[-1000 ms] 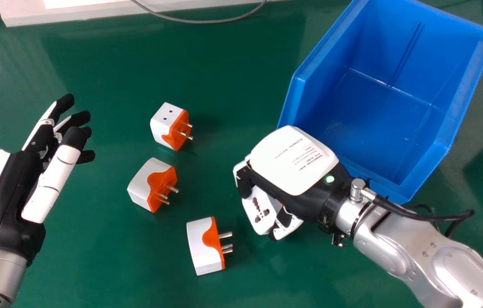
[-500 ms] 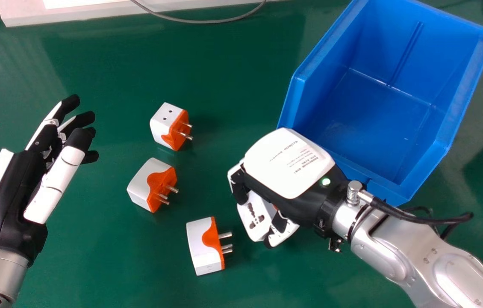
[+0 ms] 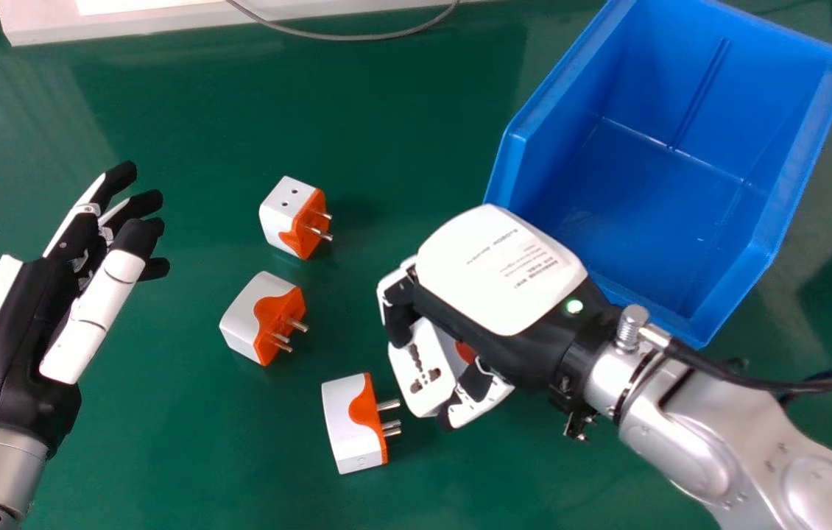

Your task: Pick all objects and put in blue box

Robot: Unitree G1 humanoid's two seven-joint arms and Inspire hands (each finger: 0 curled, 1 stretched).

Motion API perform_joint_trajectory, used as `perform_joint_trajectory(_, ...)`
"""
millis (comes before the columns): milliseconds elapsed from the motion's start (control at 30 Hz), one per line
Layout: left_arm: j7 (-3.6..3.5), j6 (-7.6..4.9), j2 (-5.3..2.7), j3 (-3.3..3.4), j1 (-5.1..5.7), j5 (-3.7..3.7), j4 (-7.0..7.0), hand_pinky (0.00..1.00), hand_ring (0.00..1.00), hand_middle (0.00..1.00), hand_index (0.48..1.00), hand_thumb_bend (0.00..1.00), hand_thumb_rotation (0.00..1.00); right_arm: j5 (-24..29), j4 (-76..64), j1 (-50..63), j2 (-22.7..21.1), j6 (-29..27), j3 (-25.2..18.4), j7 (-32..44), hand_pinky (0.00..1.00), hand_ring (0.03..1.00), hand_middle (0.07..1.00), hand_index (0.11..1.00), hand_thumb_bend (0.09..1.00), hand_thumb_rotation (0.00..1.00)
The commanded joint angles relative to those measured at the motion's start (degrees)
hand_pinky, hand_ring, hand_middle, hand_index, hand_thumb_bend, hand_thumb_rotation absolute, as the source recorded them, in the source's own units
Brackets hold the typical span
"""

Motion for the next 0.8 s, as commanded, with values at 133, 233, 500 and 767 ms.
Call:
perform_joint_trajectory(133, -0.11, 0.11, 0.81, 0.48, 0.03, -0.35, -1.46, 0.78, 0.87, 0.90, 0.932, 0.73, 0.83, 3.04, -9.39, 2.66, -0.81, 1.71, -5.28, 3.27, 0.36, 0.417, 0.518, 0.478, 0.498, 0.00)
perform_joint_trajectory(233, -0.13, 0.25, 0.98, 0.60, -0.06, -0.31, -1.42, 0.78, 0.87, 0.90, 0.932, 0.73, 0.83, 3.09, -12.30, 3.73, -0.90, 2.69, -7.20, 4.10, 0.36, 0.417, 0.515, 0.478, 0.498, 0.00)
perform_joint_trajectory(500, -1.66, 3.20, 0.70, 1.00, 0.43, -3.84, -3.28, 0.78, 0.88, 0.91, 0.938, 0.75, 0.82, 3.72, -15.58, 4.65, -1.48, 3.13, -13.47, 3.07, 0.35, 0.425, 0.512, 0.470, 0.498, 0.00)
perform_joint_trajectory(767, -2.34, 3.60, 0.75, 1.29, 0.28, -4.73, -3.03, 0.78, 0.89, 0.93, 0.955, 0.76, 0.79, 0.12, -14.93, 2.32, -1.75, 7.45, -18.88, 4.00, 0.33, 0.428, 0.521, 0.496, 0.495, 0.00)
